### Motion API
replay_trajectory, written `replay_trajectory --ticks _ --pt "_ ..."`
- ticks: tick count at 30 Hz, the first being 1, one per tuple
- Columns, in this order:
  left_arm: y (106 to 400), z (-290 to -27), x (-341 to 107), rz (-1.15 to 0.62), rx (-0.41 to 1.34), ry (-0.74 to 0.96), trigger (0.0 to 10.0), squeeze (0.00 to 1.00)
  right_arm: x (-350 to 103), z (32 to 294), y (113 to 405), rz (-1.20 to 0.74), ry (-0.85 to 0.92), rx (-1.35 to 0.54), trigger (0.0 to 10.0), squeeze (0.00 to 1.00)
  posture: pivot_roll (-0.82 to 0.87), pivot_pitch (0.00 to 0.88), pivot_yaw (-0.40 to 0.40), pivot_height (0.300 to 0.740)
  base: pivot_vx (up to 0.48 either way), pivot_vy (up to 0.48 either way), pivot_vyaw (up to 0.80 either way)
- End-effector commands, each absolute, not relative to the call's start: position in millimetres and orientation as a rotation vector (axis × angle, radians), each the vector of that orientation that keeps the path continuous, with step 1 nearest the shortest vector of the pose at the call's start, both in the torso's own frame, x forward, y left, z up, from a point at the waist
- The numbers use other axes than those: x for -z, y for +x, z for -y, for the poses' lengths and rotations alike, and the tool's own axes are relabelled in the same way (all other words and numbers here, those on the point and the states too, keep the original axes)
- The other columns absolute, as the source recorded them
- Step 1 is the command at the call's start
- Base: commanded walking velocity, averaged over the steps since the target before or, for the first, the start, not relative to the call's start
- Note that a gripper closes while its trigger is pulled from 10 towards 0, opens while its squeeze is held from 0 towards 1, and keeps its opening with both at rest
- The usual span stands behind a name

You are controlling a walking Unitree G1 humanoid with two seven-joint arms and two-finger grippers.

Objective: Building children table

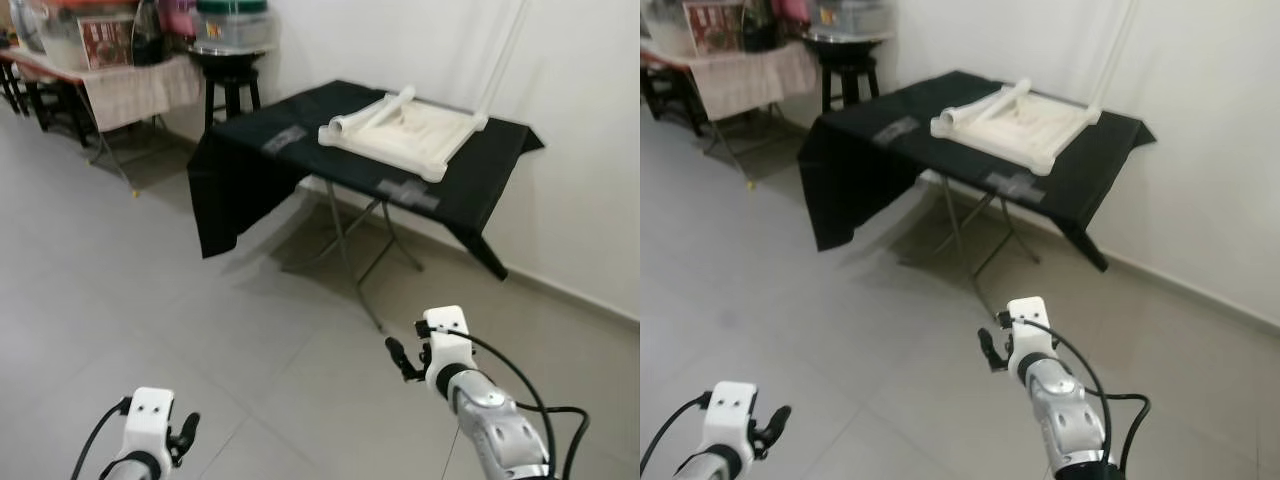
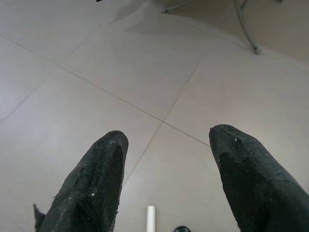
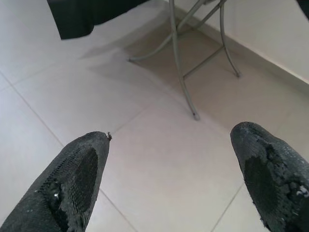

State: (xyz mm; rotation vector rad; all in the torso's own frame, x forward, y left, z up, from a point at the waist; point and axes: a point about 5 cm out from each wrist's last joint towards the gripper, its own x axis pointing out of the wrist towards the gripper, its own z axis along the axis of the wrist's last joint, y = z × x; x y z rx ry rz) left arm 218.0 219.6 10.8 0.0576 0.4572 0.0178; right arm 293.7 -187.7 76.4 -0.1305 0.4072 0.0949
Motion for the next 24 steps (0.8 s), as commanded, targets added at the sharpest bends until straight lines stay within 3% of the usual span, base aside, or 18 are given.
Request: replay_trajectory --ticks 1,12,22,24 --pt "215.6 -222.5 -9.9 -0.464 -0.02 0.069 10.0 0.0 -78.1 190.5 295.4 -0.395 -0.131 -0.082 10.0 0.0 0.0 0.0 -0.077 0.74 0.0 0.0 0.0" --pt "219.3 -223.6 -13.5 -0.446 -0.032 0.069 10.0 0.0 -76.9 189.1 294.8 -0.396 -0.118 -0.072 10.0 0.0 0.0 0.0 -0.077 0.74 0.0 0.0 0.0" --pt "221.7 -223.7 -15.0 -0.438 -0.032 0.07 10.0 0.0 -76.6 187.2 295.4 -0.398 -0.117 -0.073 10.0 0.0 0.0 0.0 -0.074 0.74 0.0 0.0 -0.8" --pt "222.7 -224.5 -15.0 -0.437 -0.037 0.069 10.0 0.0 -77.2 188.7 296.5 -0.393 -0.116 -0.068 10.0 0.0 0.0 0.0 -0.073 0.74 0.0 0.0 0.0"
